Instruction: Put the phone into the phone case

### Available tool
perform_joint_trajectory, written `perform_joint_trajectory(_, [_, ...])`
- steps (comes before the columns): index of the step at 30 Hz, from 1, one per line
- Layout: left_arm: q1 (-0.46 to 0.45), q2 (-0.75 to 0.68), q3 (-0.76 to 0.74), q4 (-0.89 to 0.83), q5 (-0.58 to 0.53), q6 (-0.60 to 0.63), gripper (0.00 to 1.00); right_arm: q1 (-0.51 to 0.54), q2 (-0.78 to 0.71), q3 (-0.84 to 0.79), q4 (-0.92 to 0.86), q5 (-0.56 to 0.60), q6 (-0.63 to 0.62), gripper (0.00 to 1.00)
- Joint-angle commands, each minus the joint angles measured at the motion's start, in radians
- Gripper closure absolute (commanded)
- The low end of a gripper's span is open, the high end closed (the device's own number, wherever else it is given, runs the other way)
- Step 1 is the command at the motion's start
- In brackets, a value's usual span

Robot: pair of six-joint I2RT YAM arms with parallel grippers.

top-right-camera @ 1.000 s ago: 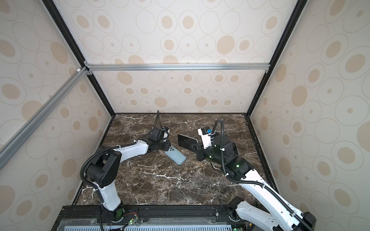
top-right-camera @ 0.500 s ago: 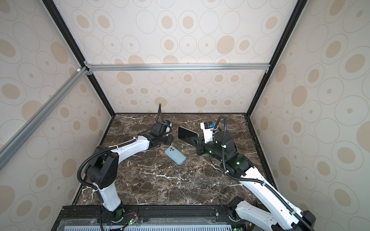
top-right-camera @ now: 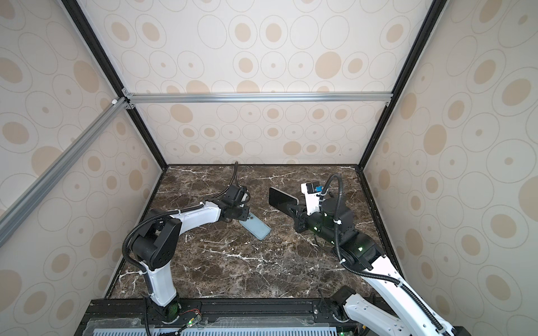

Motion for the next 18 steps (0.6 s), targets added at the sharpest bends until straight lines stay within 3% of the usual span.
perform_joint_trajectory(1, [-0.003, -0.022, -0.047, 0.006, 0.022, -0.033, 0.63, -0.005, -0.028, 0.03, 0.019, 0.007, -0.01, 1.0])
perform_joint_trajectory(11, [-0.029, -0.106, -0.174, 0.024, 0.066, -0.078, 0.6, -0.003, -0.019, 0.031, 0.023, -0.03, 0.026, 1.0])
perform_joint_trajectory(18, [-0.114, -0.206, -0.28, 0.05, 0.083, -0.197, 0.58, -0.004, -0.016, 0.029, 0.021, -0.049, 0.045, 1.0])
